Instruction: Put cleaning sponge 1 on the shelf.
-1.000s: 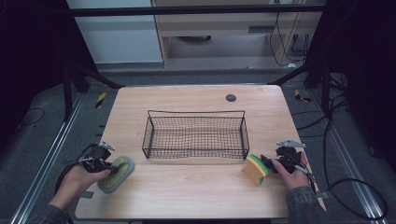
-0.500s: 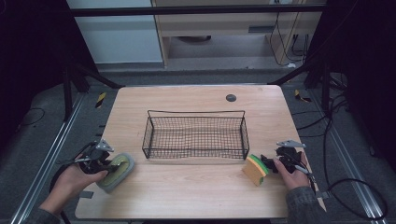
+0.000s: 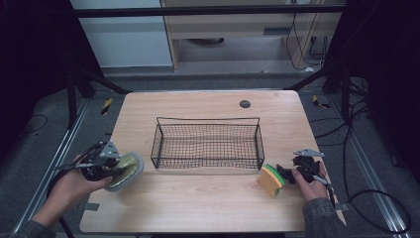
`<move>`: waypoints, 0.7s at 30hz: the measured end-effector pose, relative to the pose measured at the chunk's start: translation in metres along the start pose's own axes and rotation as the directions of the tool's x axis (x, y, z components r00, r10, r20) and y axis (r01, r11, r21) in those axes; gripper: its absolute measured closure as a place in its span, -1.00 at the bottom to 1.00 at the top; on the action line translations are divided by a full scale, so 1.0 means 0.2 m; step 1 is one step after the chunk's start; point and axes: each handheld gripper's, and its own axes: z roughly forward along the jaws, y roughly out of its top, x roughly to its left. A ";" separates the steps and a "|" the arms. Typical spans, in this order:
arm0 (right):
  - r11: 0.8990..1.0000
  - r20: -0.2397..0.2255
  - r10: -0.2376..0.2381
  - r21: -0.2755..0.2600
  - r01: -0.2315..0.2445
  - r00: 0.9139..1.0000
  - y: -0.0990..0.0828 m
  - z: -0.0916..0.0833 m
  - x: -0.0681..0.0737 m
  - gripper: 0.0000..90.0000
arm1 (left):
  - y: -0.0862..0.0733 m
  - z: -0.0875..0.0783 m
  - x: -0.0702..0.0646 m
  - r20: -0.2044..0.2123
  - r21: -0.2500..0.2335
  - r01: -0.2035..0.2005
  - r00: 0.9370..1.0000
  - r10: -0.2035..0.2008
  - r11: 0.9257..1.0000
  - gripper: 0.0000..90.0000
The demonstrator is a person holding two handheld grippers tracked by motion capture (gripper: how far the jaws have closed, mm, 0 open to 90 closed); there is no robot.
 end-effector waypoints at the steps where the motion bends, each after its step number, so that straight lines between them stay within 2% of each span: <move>1: 1.000 0.000 0.000 0.000 0.000 1.000 0.00 0.00 0.00 -0.99 | 0.03 -0.02 0.02 -0.010 0.003 -0.025 1.000 0.025 1.000 0.57; 5: 1.000 0.000 0.000 0.000 0.000 1.000 0.00 0.00 0.00 -0.99 | 0.09 -0.04 0.05 -0.032 -0.004 -0.046 0.998 0.046 0.999 0.57; 7: 1.000 -0.003 0.000 -0.003 0.000 1.000 0.00 0.00 0.00 -0.98 | 0.15 -0.10 0.09 -0.055 -0.026 -0.070 0.996 0.069 0.997 0.57; 13: 1.000 -0.012 -0.004 -0.004 0.004 1.000 0.00 0.00 -0.01 -0.98 | 0.25 -0.18 0.16 -0.085 -0.059 -0.090 0.993 0.085 0.994 0.57; 21: 1.000 -0.011 -0.010 -0.003 0.010 1.000 0.00 0.00 -0.01 -0.99 | 0.40 -0.17 0.22 -0.091 -0.063 -0.165 0.983 0.159 0.984 0.57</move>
